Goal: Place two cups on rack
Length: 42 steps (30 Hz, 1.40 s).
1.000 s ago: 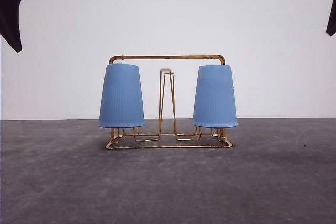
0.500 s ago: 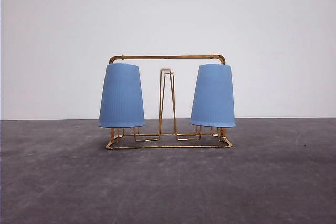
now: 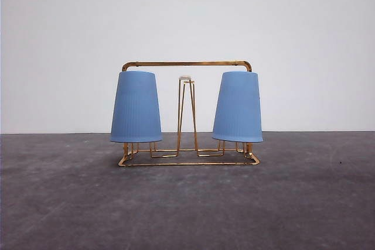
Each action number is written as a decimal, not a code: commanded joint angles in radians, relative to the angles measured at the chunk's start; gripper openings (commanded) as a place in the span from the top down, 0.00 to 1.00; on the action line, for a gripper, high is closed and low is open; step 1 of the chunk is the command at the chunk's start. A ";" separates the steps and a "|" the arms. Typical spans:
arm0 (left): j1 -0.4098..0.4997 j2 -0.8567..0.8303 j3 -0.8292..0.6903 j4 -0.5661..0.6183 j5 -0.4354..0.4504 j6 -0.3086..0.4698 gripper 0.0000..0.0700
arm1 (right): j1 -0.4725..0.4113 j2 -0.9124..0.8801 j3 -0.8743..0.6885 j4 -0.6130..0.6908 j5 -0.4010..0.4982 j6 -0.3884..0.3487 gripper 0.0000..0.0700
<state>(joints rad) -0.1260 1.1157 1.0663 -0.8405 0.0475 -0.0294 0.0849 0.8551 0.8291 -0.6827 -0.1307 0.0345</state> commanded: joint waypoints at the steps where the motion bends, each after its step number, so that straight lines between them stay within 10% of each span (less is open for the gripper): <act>1: 0.008 -0.049 -0.024 0.028 -0.006 0.026 0.98 | 0.002 0.006 0.012 0.009 0.000 0.014 1.00; 15: 0.101 -0.733 -0.805 0.633 -0.010 -0.043 0.98 | 0.002 0.006 0.012 0.010 0.000 0.014 1.00; 26: 0.136 -1.100 -1.050 0.652 -0.024 -0.067 0.98 | 0.002 0.006 0.012 0.010 0.000 0.014 1.00; 42: 0.137 -1.108 -1.054 0.654 -0.041 -0.062 0.98 | 0.002 0.006 0.012 0.010 0.000 0.013 1.00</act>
<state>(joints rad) 0.0109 0.0074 0.0280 -0.1822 0.0059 -0.0910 0.0849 0.8551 0.8291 -0.6800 -0.1307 0.0345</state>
